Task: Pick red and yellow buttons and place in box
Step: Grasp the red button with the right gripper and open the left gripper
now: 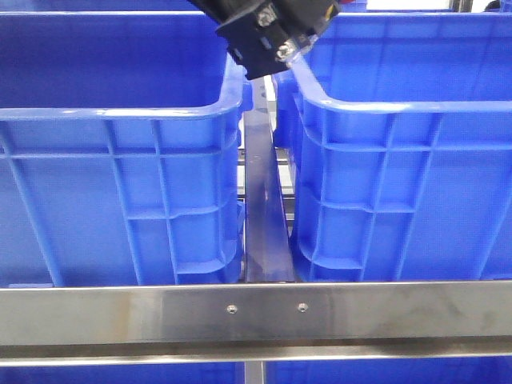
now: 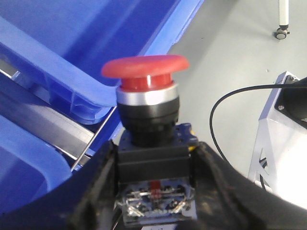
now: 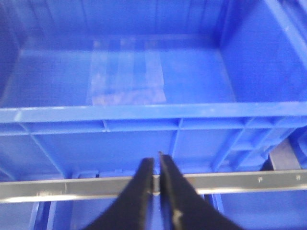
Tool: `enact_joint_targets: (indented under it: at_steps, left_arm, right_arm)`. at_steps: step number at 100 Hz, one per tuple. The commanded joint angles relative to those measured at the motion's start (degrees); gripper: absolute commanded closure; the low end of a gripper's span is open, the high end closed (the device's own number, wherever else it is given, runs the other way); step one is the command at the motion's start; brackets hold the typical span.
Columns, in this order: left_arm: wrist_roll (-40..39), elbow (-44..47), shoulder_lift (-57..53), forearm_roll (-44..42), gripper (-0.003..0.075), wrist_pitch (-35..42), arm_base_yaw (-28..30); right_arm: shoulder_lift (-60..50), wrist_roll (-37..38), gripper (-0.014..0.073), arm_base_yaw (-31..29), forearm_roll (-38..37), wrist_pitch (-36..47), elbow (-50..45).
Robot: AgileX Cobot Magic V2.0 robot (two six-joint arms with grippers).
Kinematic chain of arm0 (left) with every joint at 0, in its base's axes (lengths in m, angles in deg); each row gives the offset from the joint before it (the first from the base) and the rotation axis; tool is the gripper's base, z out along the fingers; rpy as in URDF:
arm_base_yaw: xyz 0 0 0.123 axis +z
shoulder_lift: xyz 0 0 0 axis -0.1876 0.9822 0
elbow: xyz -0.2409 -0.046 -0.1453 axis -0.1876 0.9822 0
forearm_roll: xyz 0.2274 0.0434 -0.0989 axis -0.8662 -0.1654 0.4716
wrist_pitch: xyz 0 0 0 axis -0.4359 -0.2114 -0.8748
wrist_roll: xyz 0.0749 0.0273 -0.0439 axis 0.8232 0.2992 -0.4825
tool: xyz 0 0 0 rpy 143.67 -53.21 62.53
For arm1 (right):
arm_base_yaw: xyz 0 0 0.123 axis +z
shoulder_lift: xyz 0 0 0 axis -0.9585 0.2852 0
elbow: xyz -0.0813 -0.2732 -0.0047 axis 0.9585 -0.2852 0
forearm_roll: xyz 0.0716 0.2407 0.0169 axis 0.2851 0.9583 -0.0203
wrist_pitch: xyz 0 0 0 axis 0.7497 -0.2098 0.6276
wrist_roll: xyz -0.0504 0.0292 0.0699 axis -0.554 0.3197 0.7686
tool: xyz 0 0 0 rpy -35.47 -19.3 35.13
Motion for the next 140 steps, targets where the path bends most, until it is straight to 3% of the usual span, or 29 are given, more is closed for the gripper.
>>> enact_joint_targets:
  at_steps: [1,9,19,60,74,93,105,140]
  left_arm:
    - [-0.1,-1.5,-2.3,2.0,0.0619,2.3,-0.5]
    - [-0.1,-1.5,-2.3,2.0,0.0619,2.3,-0.5]
    - [-0.1,-1.5,-2.3,2.0,0.0619,2.3,-0.5]
    - [-0.1,-1.5,-2.3,2.0,0.0619,2.3,-0.5]
    - [-0.1,-1.5,-2.3,2.0,0.0619,2.3,-0.5]
    - [-0.1,-1.5,-2.3,2.0,0.0619,2.3,-0.5]
    - [-0.1,-1.5,-2.3,2.0,0.0619,2.3,-0.5]
    - [-0.1,-1.5,-2.3,2.0,0.0619,2.3,-0.5]
  right_arm:
    - [4.8,-0.2,0.0289,0.0,-0.4,3.2,4.4]
    - [7.5,-0.2,0.0089,0.0,-0.4,3.2,6.8]
    - [10.3,-0.2,-0.0017,0.0,0.1,2.4,9.2]
    - [28.0,-2.1,-0.0019,0.0,16.2,-13.2,25.0]
    - [33.7,-6.6,-0.0019,0.0,30.7,-15.2,29.2]
    - [40.9,-19.1,-0.0019,0.0,58.6,-17.0,30.9]
    - [45.8,-24.3,-0.0019,0.2,71.2,-20.7,30.9]
    - [55.5,-27.7,-0.0019,10.6,77.4,-19.9,30.9]
